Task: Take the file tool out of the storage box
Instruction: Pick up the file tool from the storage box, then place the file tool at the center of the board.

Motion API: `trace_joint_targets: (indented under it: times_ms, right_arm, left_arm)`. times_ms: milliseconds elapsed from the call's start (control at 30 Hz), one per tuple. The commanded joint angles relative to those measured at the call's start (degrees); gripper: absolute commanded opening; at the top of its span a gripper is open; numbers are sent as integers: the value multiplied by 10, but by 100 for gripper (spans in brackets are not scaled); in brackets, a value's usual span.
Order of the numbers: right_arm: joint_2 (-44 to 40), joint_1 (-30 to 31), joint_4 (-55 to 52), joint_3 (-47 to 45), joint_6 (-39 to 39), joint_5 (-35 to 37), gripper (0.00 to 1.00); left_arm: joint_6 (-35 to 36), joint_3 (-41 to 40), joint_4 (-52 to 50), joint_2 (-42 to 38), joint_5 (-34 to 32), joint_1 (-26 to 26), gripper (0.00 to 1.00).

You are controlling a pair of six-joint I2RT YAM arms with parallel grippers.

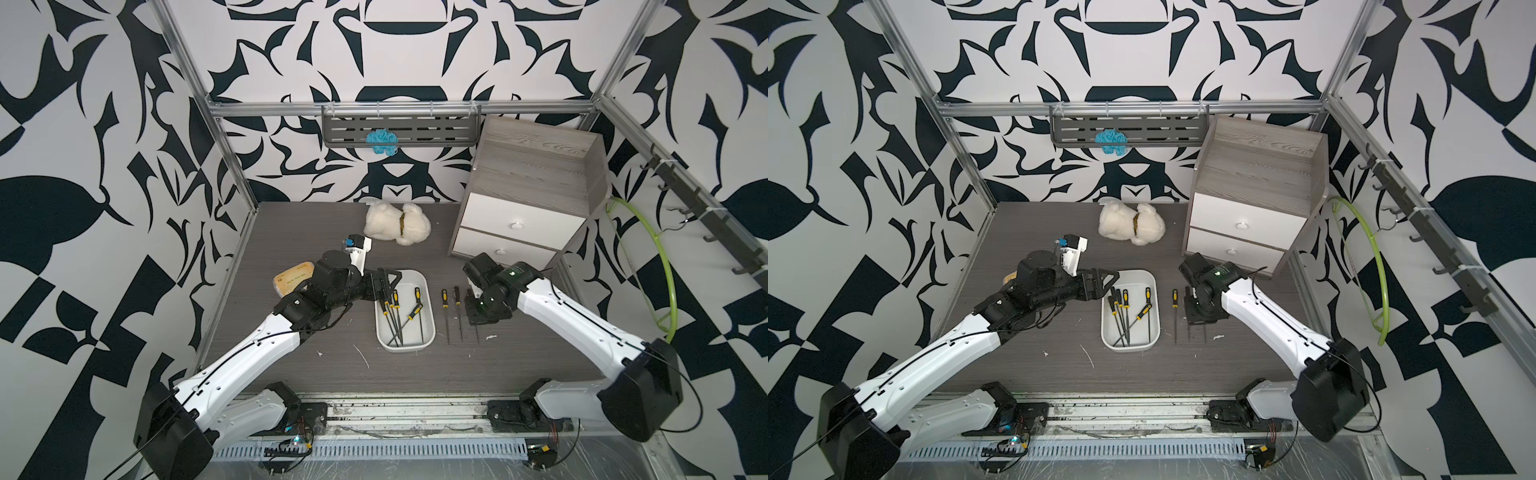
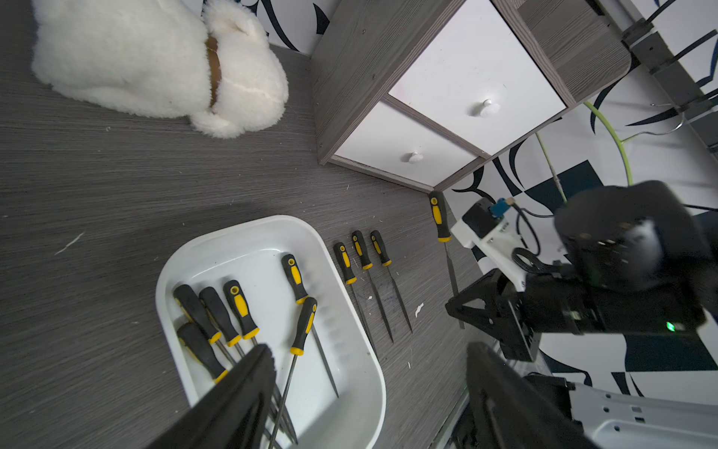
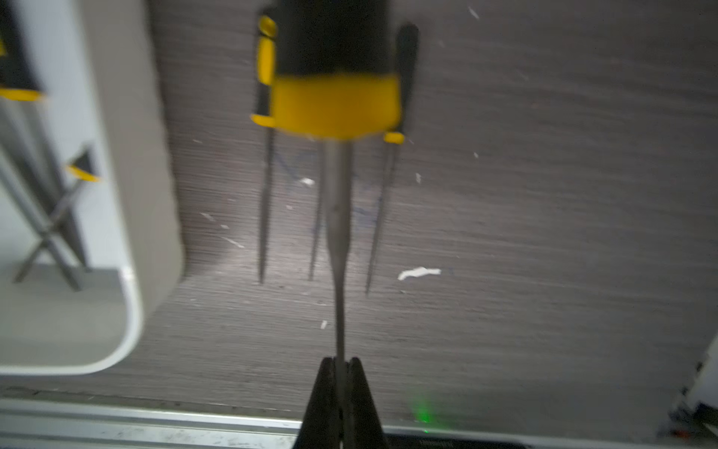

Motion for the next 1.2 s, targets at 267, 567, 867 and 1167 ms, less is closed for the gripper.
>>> trace_joint_targets:
  times_ms: [267, 567, 867, 1167]
  right_arm:
    - [142, -44, -42, 0, -7, 49, 0]
    - [187, -86, -4, -16, -16, 25, 0]
    - [230, -113, 34, -39, -26, 10, 0]
    - [248, -113, 43, -40, -30, 7, 3]
  left_arm:
    - [9, 4, -23, 14, 40, 0, 83]
    - [7, 7, -24, 23, 47, 0, 83]
    - [8, 8, -25, 21, 47, 0, 84]
    - [8, 7, -24, 24, 49, 0, 84]
